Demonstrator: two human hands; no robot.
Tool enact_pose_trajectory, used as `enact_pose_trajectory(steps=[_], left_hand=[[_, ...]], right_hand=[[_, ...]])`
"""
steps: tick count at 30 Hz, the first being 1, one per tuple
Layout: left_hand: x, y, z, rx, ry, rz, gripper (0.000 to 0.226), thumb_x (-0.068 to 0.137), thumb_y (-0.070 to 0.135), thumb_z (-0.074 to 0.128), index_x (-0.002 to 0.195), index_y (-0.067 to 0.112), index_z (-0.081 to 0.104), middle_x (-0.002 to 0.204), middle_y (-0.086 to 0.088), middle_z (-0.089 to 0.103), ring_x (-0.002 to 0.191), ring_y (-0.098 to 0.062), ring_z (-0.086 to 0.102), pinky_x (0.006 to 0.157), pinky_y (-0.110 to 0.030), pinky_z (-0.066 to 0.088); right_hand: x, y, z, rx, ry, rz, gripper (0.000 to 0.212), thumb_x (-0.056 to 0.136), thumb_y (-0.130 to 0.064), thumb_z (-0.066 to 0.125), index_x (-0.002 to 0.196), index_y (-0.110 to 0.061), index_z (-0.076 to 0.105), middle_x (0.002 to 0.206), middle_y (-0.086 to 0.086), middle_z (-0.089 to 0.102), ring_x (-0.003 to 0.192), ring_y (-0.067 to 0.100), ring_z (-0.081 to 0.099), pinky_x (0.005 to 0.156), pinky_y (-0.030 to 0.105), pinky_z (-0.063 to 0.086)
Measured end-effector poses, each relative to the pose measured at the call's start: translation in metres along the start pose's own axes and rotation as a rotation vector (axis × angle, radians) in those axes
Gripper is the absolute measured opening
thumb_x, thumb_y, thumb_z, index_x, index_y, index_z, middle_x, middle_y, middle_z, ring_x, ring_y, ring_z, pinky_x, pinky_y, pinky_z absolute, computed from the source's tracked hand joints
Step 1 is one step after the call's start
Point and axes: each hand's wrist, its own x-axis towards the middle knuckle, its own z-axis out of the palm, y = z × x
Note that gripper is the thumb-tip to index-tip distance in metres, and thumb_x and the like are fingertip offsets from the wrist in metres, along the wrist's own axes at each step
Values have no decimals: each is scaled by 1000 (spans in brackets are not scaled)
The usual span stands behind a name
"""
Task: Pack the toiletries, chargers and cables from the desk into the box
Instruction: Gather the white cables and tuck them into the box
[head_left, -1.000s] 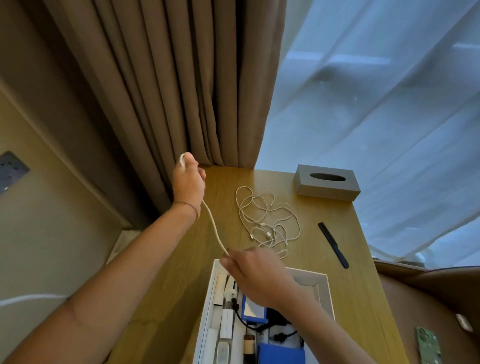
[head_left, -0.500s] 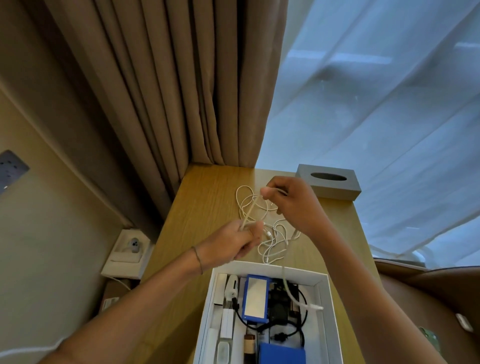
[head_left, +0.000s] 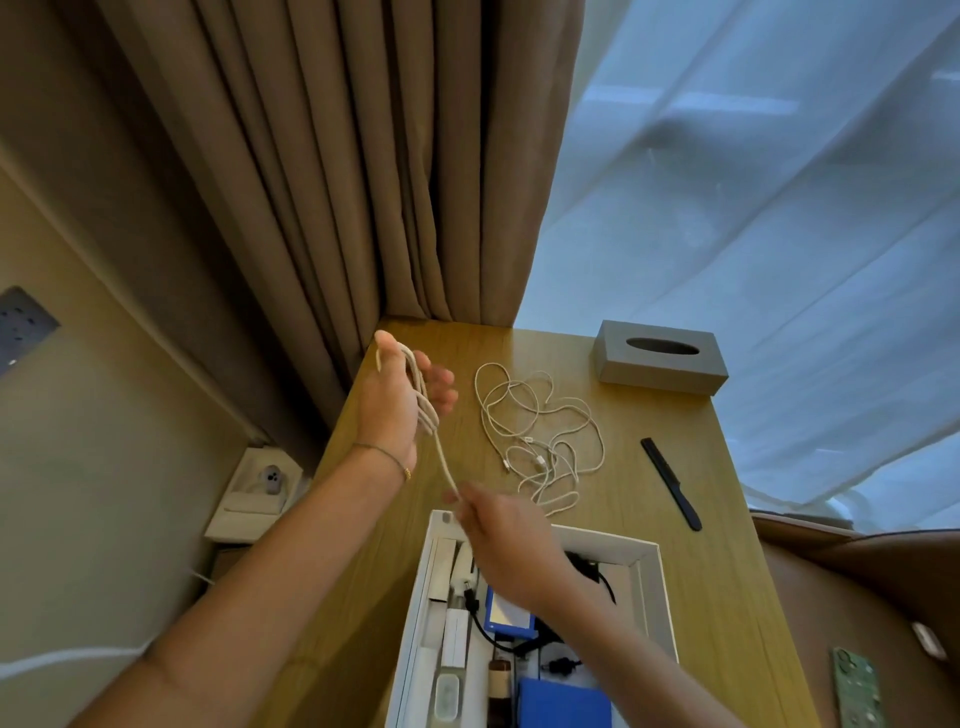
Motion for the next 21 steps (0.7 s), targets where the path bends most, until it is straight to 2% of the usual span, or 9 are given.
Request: enact_pose_trajectory(steps=[3, 5, 7, 10, 12, 15, 18, 20, 21], left_hand=[[0, -9, -3, 410, -28, 289, 57, 101, 58, 28, 80, 12, 55, 62, -1, 63, 48, -8, 52, 48, -26, 45], [1, -15, -11, 681, -97, 476, 58, 99, 60, 28, 78, 12, 54, 62, -4, 64, 49, -6, 52, 53, -30, 46], [-1, -21, -17, 850, -198, 530, 61, 94, 65, 29, 76, 14, 55, 59, -5, 64, 49, -11, 57, 56, -39, 52], [-12, -32, -19, 923, -393, 396, 81, 78, 85, 19, 71, 13, 54, 54, -3, 59, 50, -19, 62, 62, -44, 59], [-21, -42, -18, 921, -558, 258, 92, 67, 96, 8, 66, 15, 52, 51, 0, 57, 46, -14, 59, 60, -34, 57], [-35, -53, -14, 755, -830, 13, 98, 67, 97, 13, 74, 8, 53, 53, -2, 61, 43, -11, 45, 43, -16, 36], [-46, -59, -12, 632, -1005, -60, 61, 85, 76, 45, 76, 15, 51, 58, -1, 64, 40, -10, 40, 40, -13, 31], [-51, -60, -13, 542, -935, -50, 43, 95, 57, 51, 76, 19, 57, 62, -4, 64, 41, -9, 42, 41, -16, 35], [-53, -60, -14, 474, -839, -66, 43, 98, 53, 46, 78, 17, 61, 65, -7, 66, 42, -11, 45, 41, -18, 37]], right_hand=[[-13, -13, -6, -38, -46, -78, 39, 106, -28, 45, 146, -27, 43, 82, -10, 63, 72, 11, 64, 68, 27, 56], [-18, -15, -28, 60, -22, -39, 38, 104, -23, 50, 141, -32, 50, 78, -10, 65, 69, 9, 66, 70, 28, 60], [-19, -10, -56, 203, 50, 15, 31, 102, -17, 55, 127, -33, 63, 74, -6, 67, 69, 8, 67, 73, 29, 60], [-14, -1, -96, 414, 135, 25, 25, 100, -9, 60, 116, -25, 70, 76, 3, 69, 70, 15, 67, 73, 29, 59], [-6, 3, -113, 532, 179, 4, 21, 97, 0, 61, 105, -16, 72, 75, 9, 69, 68, 25, 66, 70, 35, 59], [7, 10, -118, 574, 236, -14, 14, 93, 5, 64, 95, -6, 73, 71, 7, 71, 64, 18, 64, 69, 30, 57], [13, 18, -104, 595, 283, 35, 7, 91, 1, 70, 91, -6, 72, 70, 7, 72, 62, 22, 64, 67, 35, 58], [11, 25, -89, 534, 340, 94, 7, 90, -9, 75, 85, -13, 71, 69, 8, 72, 61, 25, 67, 67, 44, 60], [9, 28, -80, 504, 365, 123, 8, 90, -13, 75, 83, -15, 70, 69, 7, 72, 61, 24, 68, 67, 47, 61]])
